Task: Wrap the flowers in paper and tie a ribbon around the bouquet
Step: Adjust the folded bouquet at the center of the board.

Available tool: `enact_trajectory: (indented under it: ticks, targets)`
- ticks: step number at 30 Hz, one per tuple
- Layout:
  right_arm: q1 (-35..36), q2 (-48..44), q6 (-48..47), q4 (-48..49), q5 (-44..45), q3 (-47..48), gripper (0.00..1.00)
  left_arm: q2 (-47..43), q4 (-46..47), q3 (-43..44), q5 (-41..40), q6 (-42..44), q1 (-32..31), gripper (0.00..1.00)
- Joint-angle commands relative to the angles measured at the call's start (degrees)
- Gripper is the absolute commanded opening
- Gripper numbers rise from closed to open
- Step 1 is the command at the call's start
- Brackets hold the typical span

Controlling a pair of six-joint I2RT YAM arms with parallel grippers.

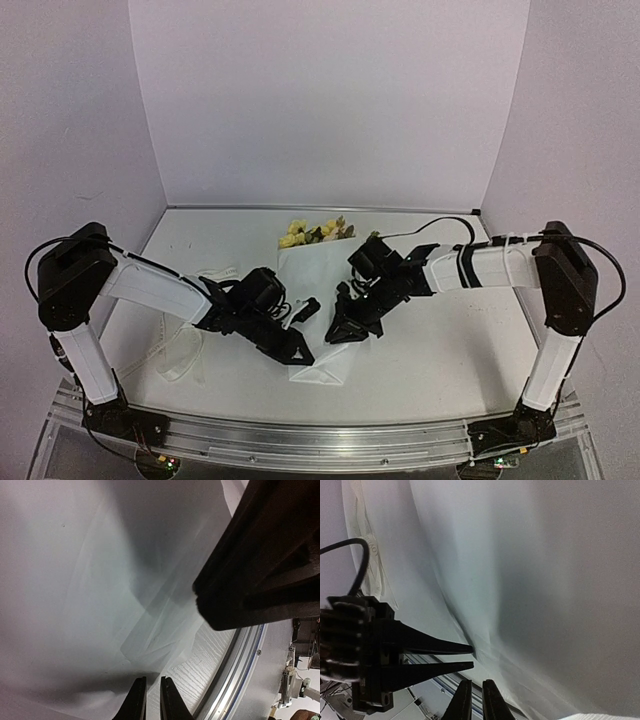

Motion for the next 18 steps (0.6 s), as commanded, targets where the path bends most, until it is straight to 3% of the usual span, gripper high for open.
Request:
enact_trajectory:
  ticks: [1, 18]
  targets:
    - [1.34, 1.97, 3.66, 5.58, 0.16, -2.97, 0.11, 0.4, 2.9, 0.02, 0.6, -0.28, -0.26, 0.12]
    - [2.53, 7.19, 5.46, 9.94, 1.64, -6.05, 0.1, 3.43, 5.42, -0.44, 1.97, -1.49, -0.26, 0.12]
